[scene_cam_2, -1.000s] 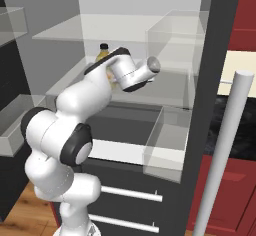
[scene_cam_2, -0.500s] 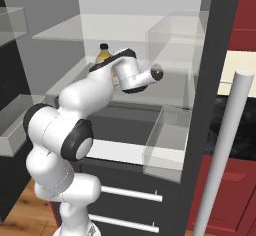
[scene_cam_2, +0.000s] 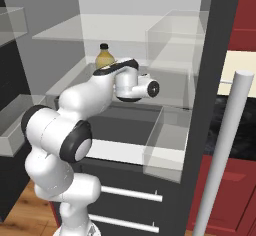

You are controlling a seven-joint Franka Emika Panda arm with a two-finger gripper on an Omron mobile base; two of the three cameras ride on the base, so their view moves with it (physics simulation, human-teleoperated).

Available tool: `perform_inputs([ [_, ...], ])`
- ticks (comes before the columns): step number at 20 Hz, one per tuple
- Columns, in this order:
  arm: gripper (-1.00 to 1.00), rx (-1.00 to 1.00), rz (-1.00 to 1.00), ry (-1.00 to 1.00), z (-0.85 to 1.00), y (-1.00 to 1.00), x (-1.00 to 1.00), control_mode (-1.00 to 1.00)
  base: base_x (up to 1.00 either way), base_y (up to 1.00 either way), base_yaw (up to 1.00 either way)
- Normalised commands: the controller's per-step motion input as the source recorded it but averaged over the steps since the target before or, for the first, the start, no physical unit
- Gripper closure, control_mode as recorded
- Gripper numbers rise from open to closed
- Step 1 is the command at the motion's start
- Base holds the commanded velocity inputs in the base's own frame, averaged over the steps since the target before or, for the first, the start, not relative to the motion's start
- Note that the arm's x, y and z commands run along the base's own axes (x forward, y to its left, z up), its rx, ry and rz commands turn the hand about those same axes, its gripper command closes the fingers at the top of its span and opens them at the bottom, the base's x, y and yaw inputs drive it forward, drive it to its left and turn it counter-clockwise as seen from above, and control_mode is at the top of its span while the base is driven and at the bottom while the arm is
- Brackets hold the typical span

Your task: Pick potato from the fridge and place it on the plate on the counter.

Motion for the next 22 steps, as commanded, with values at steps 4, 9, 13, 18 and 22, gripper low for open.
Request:
perform_inputs([
  [4, -1.00, 0.00, 0.08, -0.16, -0.11, 0.14, 0.11, -1.00, 0.00, 0.00, 0.00],
  [9, -1.00, 0.01, 0.07, -0.15, -0.03, 0.02, 0.26, -1.00, 0.00, 0.00, 0.00],
  [13, -1.00, 0.05, 0.01, -0.14, 0.00, 0.00, 0.48, -1.00, 0.00, 0.00, 0.00],
  [18, -1.00, 0.06, 0.00, -0.11, 0.00, 0.00, 0.56, -1.00, 0.00, 0.00, 0.00],
  [22, -1.00, 0.05, 0.00, -0.06, 0.00, 0.00, 0.56, -1.00, 0.00, 0.00, 0.00],
])
